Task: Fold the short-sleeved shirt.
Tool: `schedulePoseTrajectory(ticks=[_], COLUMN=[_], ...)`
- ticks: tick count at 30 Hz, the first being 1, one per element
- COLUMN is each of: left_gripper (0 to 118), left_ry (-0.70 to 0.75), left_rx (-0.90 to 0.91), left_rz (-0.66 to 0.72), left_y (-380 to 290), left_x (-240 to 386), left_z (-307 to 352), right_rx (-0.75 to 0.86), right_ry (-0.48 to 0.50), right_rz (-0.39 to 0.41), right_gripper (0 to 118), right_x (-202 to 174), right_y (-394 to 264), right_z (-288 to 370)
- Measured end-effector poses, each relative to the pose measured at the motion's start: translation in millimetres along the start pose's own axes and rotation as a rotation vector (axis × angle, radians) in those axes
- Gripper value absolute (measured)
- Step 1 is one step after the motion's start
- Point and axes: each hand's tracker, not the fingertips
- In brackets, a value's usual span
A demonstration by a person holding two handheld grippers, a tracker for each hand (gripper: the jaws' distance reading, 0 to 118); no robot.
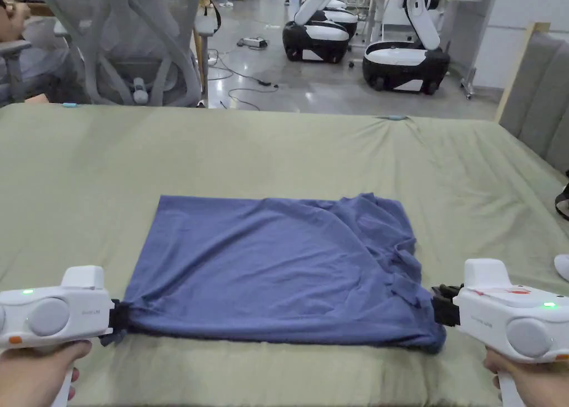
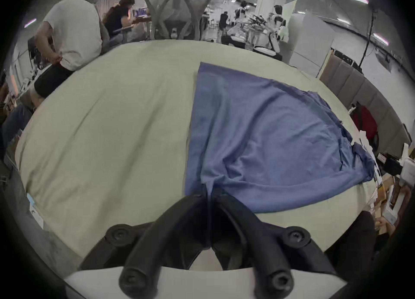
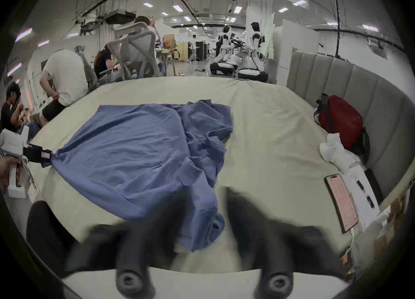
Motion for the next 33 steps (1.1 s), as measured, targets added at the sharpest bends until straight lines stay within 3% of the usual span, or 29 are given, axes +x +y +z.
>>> schedulePoseTrajectory(ticks=[1,2,3,5,7,8,9,10,14,21,33], left_gripper=[1,1,1,1,1,1,1,1,0,0,0], left_ry=[0.001,-0.001,-0.005,-0.002,0.003,-0.001,-0.006,-0.005,0.003,0.006,0.078], left_rx=[0.004,0.007,0.007,0.007,0.002,-0.002,-0.005,-0.007,0.003,0.067,-0.033], left_rz=[-0.003,0.0,0.004,0.001,-0.005,-0.004,-0.004,-0.007,-0.029,-0.067,-0.047], left_y=[1,1,3,3,4,4,3,3,8,62,135], left_x=[2,4,3,8,8,9,10,10,6,8,13], left_z=[2,3,1,3,1,2,3,3,12,5,-130], right_rx=[-0.016,-0.044,-0.047,-0.084,-0.13,-0.161,-0.196,-0.206,-0.165,-0.042,-0.098], right_ry=[-0.003,0.009,0.027,0.057,0.033,0.035,0.061,0.081,0.104,0.034,-0.069], right_rz=[-0.004,-0.002,0.0,0.006,0.029,0.036,0.031,0.011,-0.018,0.059,-0.001], right_gripper=[92,115,118,104,98,83,52,3,4,4,4], right_x=[1,1,1,-4,-5,-4,-2,1,3,-4,2], right_y=[-1,-4,-8,-10,-14,-17,-18,-20,-15,50,96], right_z=[-3,-8,-10,-20,-35,-43,-53,-57,-40,-20,-150])
